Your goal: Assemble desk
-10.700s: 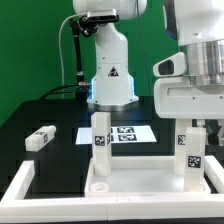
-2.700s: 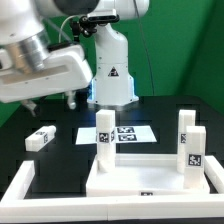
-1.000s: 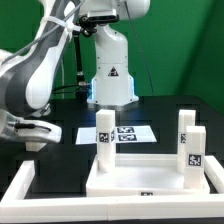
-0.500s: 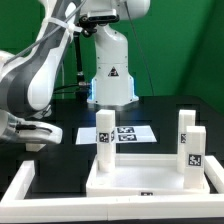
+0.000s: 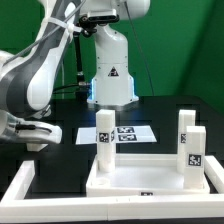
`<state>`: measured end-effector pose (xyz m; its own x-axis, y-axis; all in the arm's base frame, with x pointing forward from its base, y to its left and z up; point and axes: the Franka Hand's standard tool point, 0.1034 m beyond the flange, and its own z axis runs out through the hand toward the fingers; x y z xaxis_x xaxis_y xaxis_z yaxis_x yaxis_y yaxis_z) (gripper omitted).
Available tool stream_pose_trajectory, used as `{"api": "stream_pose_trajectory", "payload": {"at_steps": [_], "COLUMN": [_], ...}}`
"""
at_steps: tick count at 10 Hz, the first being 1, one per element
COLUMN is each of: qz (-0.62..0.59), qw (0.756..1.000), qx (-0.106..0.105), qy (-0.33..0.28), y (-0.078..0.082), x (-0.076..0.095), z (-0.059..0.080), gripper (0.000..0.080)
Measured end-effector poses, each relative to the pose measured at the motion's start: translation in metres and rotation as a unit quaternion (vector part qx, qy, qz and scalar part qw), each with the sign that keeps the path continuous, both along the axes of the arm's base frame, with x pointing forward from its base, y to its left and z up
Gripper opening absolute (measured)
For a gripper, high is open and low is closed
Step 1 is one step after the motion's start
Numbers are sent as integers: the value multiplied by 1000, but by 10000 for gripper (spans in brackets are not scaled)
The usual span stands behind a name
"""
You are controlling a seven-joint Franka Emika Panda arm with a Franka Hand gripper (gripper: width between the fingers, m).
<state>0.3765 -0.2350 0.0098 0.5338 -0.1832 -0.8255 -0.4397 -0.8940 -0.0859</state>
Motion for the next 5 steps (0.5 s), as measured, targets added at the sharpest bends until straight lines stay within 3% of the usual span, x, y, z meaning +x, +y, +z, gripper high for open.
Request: {"api": "stream_pose_trajectory", "payload": {"at_steps": [2, 5], "qz": [10, 24], "qw": [1000, 999], "qx": [-1, 13], "qy": [-2, -18], "y": [-3, -8], "x": [2, 42], "z": [3, 72], "gripper": [288, 288]}}
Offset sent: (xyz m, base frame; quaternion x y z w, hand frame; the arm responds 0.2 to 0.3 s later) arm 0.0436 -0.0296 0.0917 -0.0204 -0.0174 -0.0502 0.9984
